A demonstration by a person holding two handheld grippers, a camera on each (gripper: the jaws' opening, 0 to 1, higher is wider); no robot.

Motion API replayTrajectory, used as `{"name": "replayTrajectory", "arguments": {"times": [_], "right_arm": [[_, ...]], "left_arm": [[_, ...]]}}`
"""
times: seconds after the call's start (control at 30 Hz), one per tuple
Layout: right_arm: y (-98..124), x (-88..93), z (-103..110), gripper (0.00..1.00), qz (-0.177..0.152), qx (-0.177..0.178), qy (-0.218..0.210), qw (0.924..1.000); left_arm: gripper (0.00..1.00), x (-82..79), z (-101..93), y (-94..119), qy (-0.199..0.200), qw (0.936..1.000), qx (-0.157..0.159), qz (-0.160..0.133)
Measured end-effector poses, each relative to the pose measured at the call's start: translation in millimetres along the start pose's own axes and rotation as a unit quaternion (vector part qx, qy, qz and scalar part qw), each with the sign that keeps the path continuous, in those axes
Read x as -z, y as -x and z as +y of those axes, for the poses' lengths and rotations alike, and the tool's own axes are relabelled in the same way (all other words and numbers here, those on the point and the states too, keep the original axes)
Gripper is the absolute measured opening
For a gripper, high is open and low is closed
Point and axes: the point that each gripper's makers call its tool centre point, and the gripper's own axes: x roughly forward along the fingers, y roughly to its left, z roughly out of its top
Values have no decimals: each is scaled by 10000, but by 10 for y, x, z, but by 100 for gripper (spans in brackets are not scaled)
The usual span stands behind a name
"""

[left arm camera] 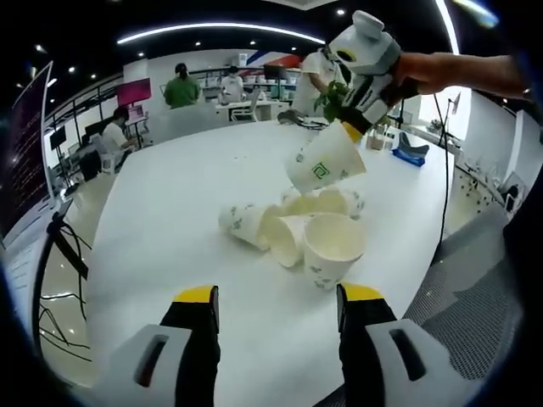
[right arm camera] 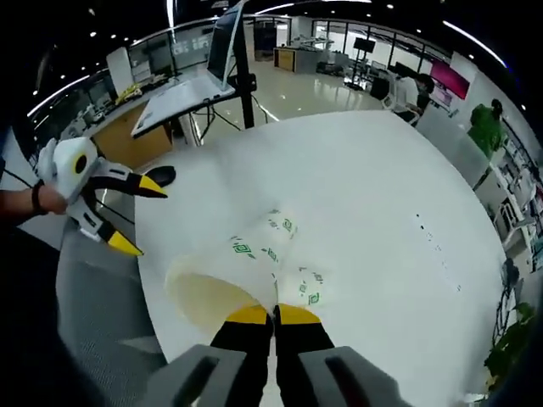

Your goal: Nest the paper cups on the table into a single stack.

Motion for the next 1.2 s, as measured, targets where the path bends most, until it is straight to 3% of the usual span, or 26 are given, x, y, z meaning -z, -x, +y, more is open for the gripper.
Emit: {"name": "replayTrajectory", "arguments": {"times": [0.1, 0.47, 0.77, 1.2], "right_arm": [[2, 33, 47, 0, 208, -17, 292, 9994], [100, -11, 291, 0, 455, -346, 594, 9966], [88, 81, 536, 0, 913, -651, 857, 9900], [0, 96, 594, 0, 1469, -838, 1044, 9801]], "left_arm": [[54, -13, -11, 6, -1, 10000, 5, -4], [54, -14, -10, 12, 1, 10000, 5, -7], [54, -10, -19, 22, 27, 10000, 0, -24], [54, 37, 20, 24, 57, 10000, -22, -23]]}}
